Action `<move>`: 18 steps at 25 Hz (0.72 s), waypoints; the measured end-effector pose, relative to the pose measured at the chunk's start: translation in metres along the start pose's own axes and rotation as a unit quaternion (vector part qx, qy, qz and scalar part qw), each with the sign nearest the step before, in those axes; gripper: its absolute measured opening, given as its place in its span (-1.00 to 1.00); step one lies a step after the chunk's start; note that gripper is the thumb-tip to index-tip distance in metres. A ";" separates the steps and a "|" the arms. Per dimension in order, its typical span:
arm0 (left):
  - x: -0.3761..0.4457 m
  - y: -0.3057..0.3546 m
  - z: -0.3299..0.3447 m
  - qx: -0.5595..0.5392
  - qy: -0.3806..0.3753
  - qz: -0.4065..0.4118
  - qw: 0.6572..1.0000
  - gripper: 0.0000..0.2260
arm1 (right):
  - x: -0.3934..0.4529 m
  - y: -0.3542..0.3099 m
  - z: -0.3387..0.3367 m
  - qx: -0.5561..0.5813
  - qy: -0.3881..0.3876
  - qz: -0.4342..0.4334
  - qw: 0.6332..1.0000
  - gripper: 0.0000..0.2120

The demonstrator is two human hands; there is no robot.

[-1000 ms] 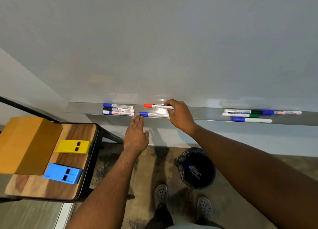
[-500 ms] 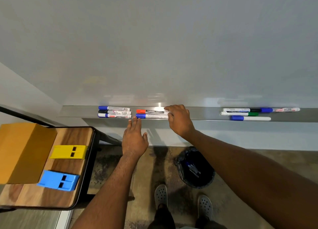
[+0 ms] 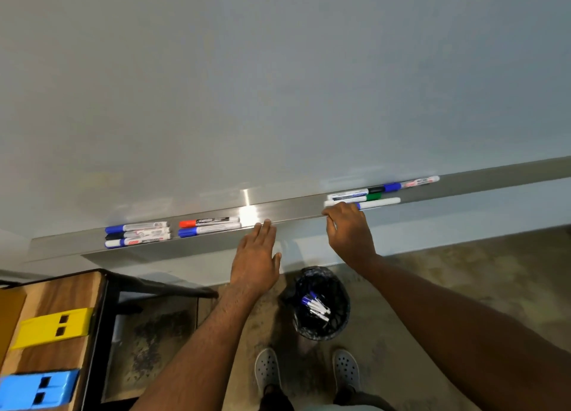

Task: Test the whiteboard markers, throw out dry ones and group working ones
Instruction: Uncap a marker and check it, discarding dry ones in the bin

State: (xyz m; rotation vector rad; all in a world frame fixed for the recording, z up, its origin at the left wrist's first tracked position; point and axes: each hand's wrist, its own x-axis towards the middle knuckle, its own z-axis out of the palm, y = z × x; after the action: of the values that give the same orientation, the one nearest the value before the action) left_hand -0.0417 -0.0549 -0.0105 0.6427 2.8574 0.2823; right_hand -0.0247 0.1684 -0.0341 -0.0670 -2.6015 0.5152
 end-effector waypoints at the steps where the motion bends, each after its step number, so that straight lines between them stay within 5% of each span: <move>1: 0.003 0.008 0.002 0.008 -0.013 0.012 1.000 -0.41 | -0.003 0.014 -0.008 -0.025 -0.001 0.010 1.000 -0.83; 10: 0.017 0.057 0.011 0.017 -0.033 0.002 0.999 -0.39 | 0.017 0.093 -0.060 -0.177 -0.196 0.037 0.964 -0.72; 18: 0.022 0.073 0.013 0.015 -0.026 -0.044 0.999 -0.40 | 0.041 0.138 -0.082 -0.219 -0.246 -0.032 0.944 -0.72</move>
State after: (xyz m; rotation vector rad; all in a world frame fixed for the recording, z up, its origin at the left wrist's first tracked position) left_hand -0.0290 0.0209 -0.0096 0.5198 2.8360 0.2075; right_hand -0.0284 0.3310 -0.0003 0.0027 -3.1497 -0.1034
